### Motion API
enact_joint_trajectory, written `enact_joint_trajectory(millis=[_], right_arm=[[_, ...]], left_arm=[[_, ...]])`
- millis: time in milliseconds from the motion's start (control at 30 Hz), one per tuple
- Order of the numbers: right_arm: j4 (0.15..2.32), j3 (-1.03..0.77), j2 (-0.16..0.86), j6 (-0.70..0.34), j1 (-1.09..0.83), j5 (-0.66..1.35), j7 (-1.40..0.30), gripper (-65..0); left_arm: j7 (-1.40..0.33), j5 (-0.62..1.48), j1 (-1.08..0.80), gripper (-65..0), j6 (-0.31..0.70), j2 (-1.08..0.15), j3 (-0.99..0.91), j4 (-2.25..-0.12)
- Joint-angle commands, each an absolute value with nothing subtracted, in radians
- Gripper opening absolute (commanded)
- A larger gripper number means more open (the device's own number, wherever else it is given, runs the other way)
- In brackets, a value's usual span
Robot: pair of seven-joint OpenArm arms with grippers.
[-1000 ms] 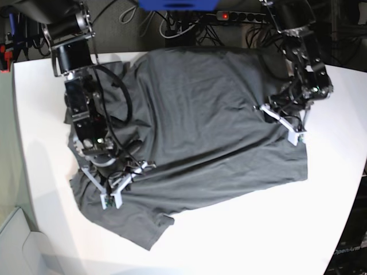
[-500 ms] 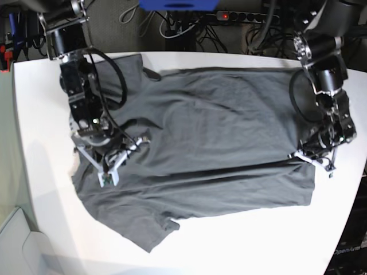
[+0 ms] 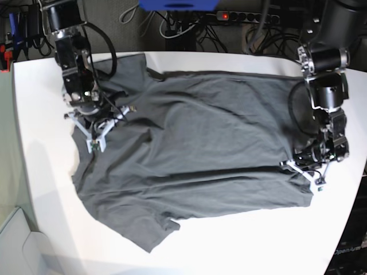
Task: Layout the t-shirt on the table in an organized manner, then fold the t-shirt properly
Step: 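Pull the shirt's sides apart with both grippers to spread it, then regrasp the shirt edges with both grippers near the shoulders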
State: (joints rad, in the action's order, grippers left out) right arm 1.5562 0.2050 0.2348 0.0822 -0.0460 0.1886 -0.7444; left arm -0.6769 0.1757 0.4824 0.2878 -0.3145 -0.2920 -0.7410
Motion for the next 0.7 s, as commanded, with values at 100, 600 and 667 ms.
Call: enact_joint_trajectory(millis=[100,600,667], right_arm=[[1.575,0.199,0.252,0.085,-0.071,0.183,-0.725,-65.0],[1.854,0.199,0.246,0.087,-0.222,0.183,-0.728,-65.0],[1.871,0.199,0.246,0.087,-0.211,0.183,-0.725,-65.0]], left_arm=[[-0.664,0.183,0.501,-64.6,0.292,-0.344,-0.297,-0.762],[-0.705,0.185,0.466,-64.6,0.297,-0.351,-0.298,-0.909],[-0.722,0.186,0.458,-64.6,0.297,-0.348,-0.298,-0.955]])
